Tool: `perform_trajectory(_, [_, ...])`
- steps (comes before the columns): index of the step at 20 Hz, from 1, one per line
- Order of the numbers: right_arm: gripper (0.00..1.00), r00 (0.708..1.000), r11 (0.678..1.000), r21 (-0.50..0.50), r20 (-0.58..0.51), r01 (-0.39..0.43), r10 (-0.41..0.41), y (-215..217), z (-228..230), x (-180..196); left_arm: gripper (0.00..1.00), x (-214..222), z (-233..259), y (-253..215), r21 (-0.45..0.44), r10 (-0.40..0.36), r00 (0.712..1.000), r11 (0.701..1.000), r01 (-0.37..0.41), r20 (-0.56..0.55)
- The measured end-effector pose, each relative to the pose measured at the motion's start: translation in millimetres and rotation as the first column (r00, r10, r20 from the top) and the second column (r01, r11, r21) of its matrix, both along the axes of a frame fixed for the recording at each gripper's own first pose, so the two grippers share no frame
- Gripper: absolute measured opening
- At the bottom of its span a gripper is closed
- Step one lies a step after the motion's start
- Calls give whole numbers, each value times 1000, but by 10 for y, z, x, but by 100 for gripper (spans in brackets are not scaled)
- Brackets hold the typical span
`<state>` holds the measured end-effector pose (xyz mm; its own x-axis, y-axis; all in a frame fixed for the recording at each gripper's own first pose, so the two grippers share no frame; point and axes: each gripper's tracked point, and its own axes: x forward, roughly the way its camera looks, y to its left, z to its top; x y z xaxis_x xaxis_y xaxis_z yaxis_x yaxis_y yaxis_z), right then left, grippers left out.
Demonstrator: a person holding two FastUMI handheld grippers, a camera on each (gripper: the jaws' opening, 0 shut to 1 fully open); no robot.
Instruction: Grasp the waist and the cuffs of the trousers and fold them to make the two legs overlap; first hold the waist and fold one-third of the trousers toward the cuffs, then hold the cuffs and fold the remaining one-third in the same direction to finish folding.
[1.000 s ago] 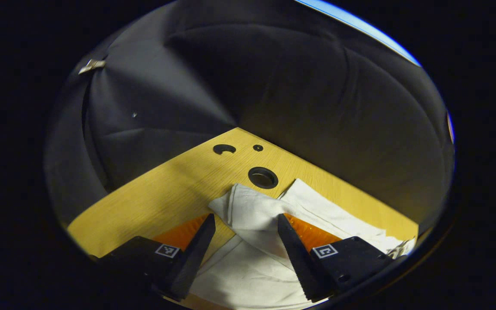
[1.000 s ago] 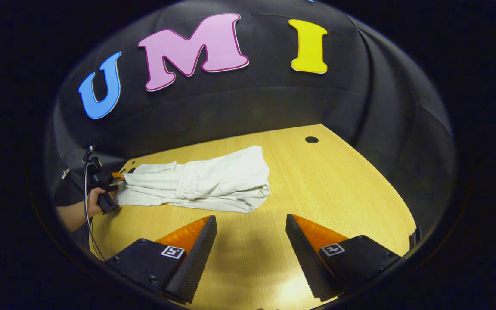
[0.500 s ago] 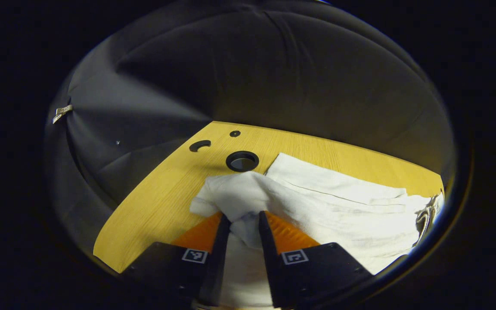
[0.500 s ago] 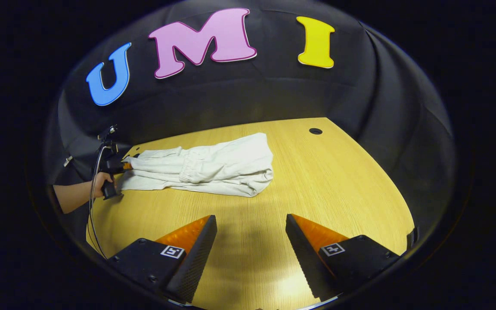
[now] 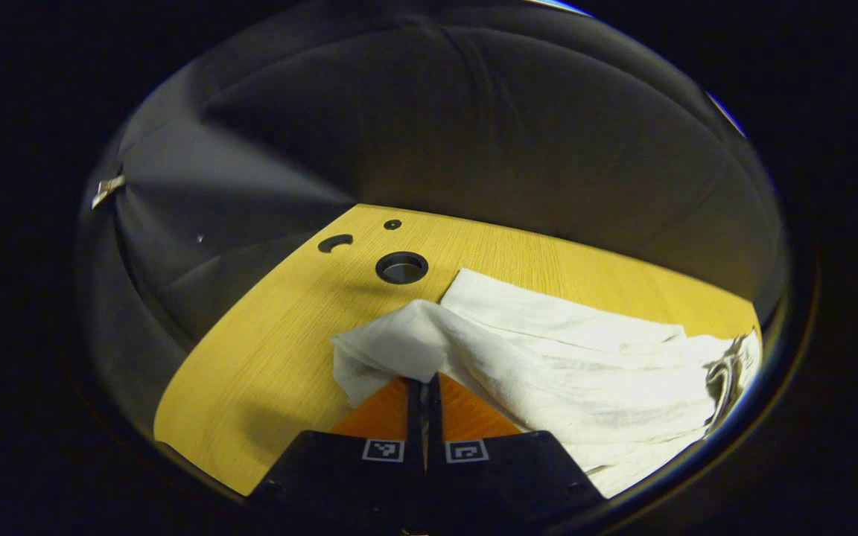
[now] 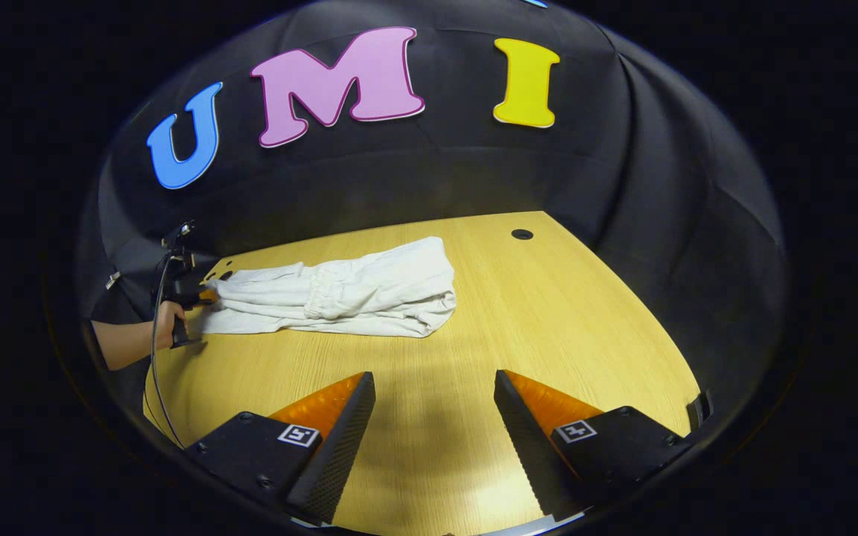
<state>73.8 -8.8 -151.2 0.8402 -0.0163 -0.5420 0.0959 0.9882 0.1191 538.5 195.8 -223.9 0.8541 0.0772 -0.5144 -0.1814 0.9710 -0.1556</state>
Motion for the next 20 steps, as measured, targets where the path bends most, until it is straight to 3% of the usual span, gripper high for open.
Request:
perform_trajectory(2, [98,1000,1000,1,16,14,-14,-84,59,-15,6,-4,184,-62,-103,32,998,994,-26,59])
perform_trajectory(7, [98,999,1000,-4,48,26,-26,-327,137,10,6,-199,685,-357,-136,3,992,991,15,129])
perform_trajectory(8, [98,999,1000,-5,50,22,-22,-364,133,52,1,-239,794,-446,-150,3,989,988,20,148])
perform_trajectory(9, [98,998,1000,-1,55,10,-10,-396,147,102,6,-272,908,-540,-168,3,986,986,25,165])
perform_trajectory(11, [98,997,999,14,65,-36,35,-402,183,206,6,-328,1155,-752,-184,13,982,983,23,190])
perform_trajectory(15, [98,987,994,18,116,-111,108,-613,316,359,6,-522,1581,-1356,-200,0,970,979,50,242])
perform_trajectory(20, [98,979,988,-1,138,-152,151,-934,284,330,6,-715,1990,-2312,-170,-77,951,976,132,298])
